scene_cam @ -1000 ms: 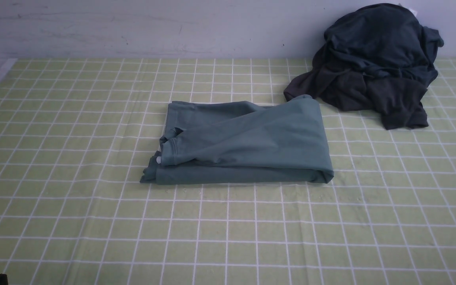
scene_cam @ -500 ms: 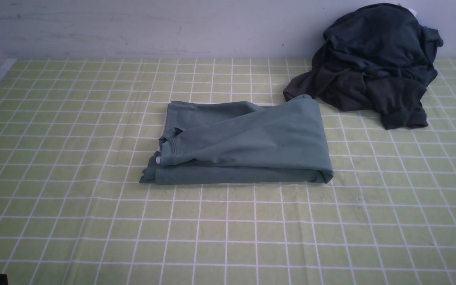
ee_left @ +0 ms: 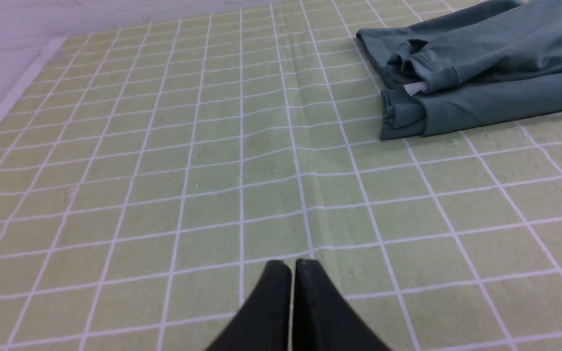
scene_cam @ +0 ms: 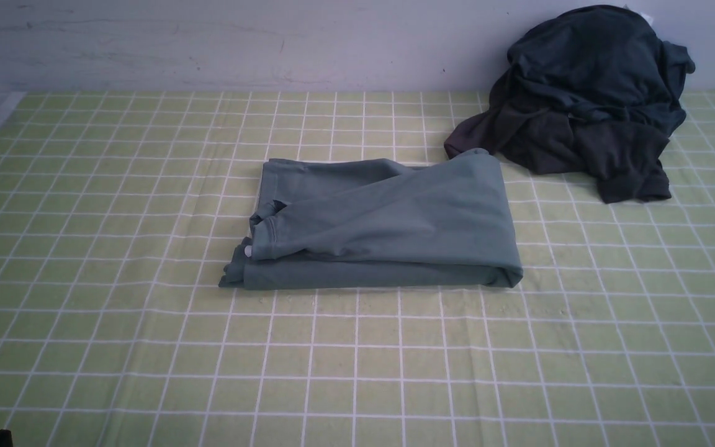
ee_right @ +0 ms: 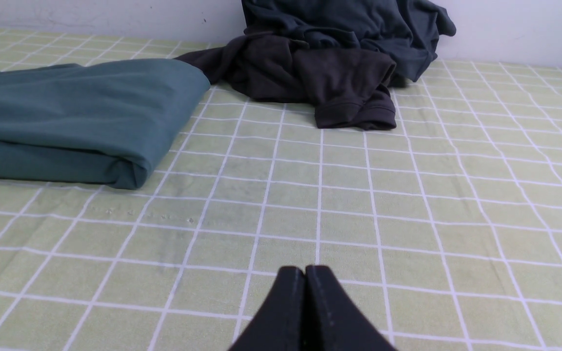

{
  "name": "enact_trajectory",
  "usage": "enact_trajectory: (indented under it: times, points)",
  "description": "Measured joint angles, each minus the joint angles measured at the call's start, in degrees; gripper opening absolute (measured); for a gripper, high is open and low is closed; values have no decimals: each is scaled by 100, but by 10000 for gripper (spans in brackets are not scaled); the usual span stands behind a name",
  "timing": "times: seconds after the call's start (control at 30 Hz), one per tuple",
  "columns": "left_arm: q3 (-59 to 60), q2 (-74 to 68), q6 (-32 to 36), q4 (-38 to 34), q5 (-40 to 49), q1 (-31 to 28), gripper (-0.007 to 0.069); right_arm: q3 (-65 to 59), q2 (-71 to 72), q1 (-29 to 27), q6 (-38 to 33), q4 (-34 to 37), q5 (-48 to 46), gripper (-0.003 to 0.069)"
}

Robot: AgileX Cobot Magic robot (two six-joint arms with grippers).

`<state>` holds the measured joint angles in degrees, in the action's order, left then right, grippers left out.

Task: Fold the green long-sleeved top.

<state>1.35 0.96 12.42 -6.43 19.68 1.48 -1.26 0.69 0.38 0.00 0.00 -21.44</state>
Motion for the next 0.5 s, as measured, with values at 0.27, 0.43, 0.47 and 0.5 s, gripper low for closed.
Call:
enact_trajectory:
  times: [0.27, 0.43, 0.47, 0.5]
  points:
    - [0, 0, 0, 0, 0, -201, -1, 0, 0, 0, -84, 0, 0, -14]
    - [0, 0, 0, 0, 0, -201, -1, 0, 0, 0, -84, 0, 0, -14]
    - [0, 0, 0, 0, 0, -201, -1, 0, 0, 0, -84, 0, 0, -14]
    - [0, 0, 0, 0, 0, -201, -1, 0, 0, 0, -84, 0, 0, -14]
